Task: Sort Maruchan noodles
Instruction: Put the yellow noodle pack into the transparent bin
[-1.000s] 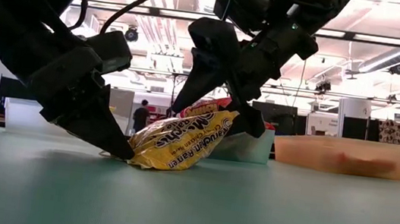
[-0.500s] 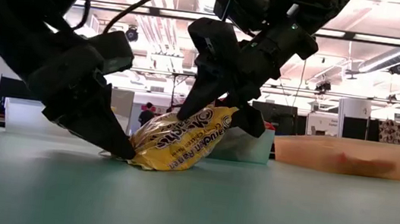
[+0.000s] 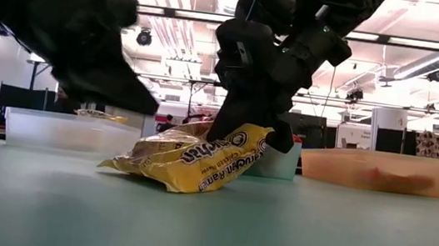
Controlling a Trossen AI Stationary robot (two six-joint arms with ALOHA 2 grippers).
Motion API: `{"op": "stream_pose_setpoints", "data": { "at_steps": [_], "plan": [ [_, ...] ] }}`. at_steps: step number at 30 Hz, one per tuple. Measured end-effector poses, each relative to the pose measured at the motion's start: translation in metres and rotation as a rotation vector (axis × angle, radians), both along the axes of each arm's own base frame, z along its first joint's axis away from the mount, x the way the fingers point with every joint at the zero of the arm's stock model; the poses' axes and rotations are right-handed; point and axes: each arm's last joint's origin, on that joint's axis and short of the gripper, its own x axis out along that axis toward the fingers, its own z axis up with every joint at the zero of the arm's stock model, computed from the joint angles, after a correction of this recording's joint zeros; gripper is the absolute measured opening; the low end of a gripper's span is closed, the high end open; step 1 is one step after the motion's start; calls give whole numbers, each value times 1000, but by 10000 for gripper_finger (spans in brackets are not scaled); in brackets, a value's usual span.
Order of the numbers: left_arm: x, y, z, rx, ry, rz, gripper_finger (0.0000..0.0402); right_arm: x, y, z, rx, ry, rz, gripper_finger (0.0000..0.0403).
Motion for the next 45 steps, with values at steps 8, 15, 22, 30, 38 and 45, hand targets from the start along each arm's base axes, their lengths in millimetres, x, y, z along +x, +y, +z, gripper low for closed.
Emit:
{"op": "stream_pose_setpoints", "data": {
  "at_steps": [8, 15, 22, 30, 38, 45],
  "plan": [
    [-37, -5, -4, 167, -206, 257, 98, 0, 3, 2, -40, -40, 98, 22],
    [-31, -10, 2, 116, -211, 217, 98, 0, 3, 2, -69, -54, 131, 9],
    [-29, -17, 0, -17, -162, 19, 98, 0, 4, 2, -104, -76, 212, 9],
    [-28, -20, -7, -112, -129, -12, 107, 0, 4, 2, -133, -97, 273, 9],
    [-41, 5, -20, -151, -177, 61, 130, 1, 2, 4, -177, -119, 324, 9],
    [-48, 25, -25, -142, -218, 41, 143, 15, -3, 28, -301, -224, 433, 8]
  ]
}}
